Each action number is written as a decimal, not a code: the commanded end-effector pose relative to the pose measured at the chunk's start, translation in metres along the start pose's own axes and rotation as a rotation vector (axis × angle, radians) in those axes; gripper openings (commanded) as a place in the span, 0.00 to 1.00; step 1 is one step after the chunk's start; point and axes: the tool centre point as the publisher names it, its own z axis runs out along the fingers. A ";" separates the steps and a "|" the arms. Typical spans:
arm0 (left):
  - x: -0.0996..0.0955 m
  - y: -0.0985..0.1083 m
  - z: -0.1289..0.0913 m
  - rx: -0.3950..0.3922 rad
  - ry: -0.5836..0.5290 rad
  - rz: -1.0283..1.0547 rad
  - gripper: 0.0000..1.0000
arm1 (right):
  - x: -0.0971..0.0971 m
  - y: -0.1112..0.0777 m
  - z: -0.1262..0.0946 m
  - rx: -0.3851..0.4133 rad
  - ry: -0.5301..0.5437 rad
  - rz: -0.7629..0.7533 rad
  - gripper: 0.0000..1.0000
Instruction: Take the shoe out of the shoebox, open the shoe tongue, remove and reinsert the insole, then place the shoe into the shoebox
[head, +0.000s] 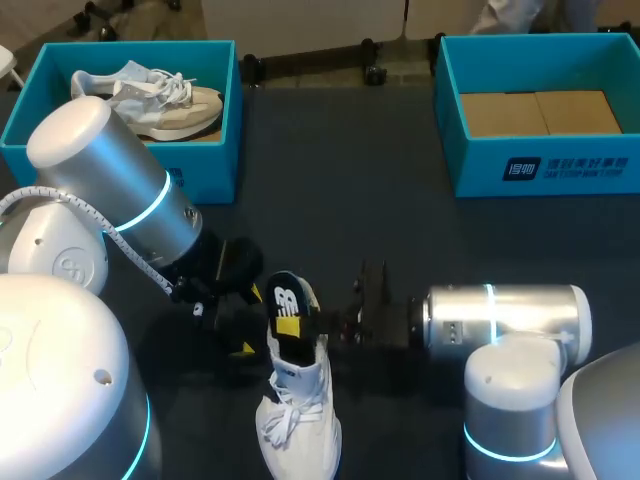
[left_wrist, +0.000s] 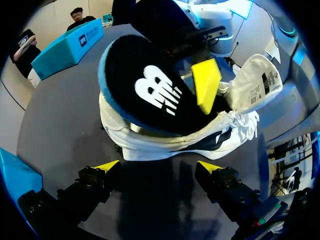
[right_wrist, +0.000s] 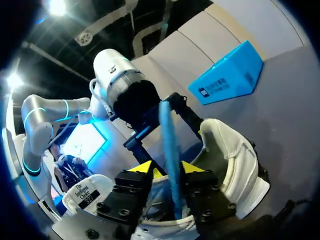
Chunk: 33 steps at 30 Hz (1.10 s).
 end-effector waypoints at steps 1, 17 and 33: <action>0.001 0.001 0.001 0.002 -0.003 0.001 1.00 | 0.004 0.009 -0.001 0.004 -0.006 -0.017 0.44; 0.001 0.001 0.001 0.002 -0.003 0.001 1.00 | -0.018 0.016 0.004 -0.026 -0.026 0.020 0.00; 0.001 0.001 0.001 0.002 -0.003 0.001 1.00 | -0.010 -0.017 0.004 0.015 -0.101 0.126 0.00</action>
